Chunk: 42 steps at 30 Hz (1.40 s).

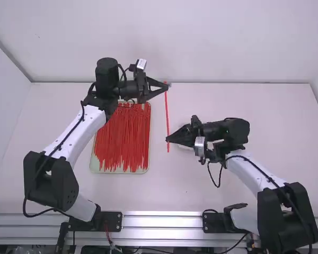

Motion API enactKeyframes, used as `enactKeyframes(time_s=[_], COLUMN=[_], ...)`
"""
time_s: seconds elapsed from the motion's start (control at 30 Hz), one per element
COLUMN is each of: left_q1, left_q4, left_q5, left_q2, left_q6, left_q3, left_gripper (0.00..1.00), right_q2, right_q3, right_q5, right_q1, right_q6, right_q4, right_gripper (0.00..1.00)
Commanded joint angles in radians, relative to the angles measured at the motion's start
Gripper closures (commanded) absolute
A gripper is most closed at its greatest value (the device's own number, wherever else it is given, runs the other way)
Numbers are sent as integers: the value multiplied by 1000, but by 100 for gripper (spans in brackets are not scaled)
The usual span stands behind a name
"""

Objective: Fasten the cable tie

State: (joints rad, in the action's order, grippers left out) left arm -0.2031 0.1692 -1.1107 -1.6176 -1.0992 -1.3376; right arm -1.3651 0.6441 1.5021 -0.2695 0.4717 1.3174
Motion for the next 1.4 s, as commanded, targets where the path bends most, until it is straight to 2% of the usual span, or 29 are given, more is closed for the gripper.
enactKeyframes(time_s=[0.0,0.1,0.27,0.5,0.73,1.0,1.2,1.27,1.33,1.37], left_q1=[1,0,1,1,1,0,0,0,-1,-2], left_q4=[6,6,7,7,6,8,97,136,235,241], left_q5=[1,1,1,2,1,1,-6,-28,-63,-64], left_q2=[-4,-4,-4,-4,-4,-4,-4,-4,-4,-4], left_q6=[28,34,35,45,50,213,403,426,456,460], left_q3=[3,3,3,3,3,3,3,3,3,3], left_gripper=[98,98,98,98,98,98,98,98,98,98], right_q2=[-2,-2,-2,-2,-2,-2,-2,-2,-2,-2], right_q3=[29,29,29,28,15,15,21,27,42,43], right_q5=[-42,-59,50,55,55,53,-27,-71,-171,-177], right_q1=[15,20,6,-37,-53,-66,-72,-71,-71,-71], right_q6=[-276,-318,-180,-189,-168,-190,-573,-654,-819,-830], right_q4=[4,2,2,1,-103,-103,129,161,199,201], right_gripper=[100,100,100,100,100,100,100,100,100,100])
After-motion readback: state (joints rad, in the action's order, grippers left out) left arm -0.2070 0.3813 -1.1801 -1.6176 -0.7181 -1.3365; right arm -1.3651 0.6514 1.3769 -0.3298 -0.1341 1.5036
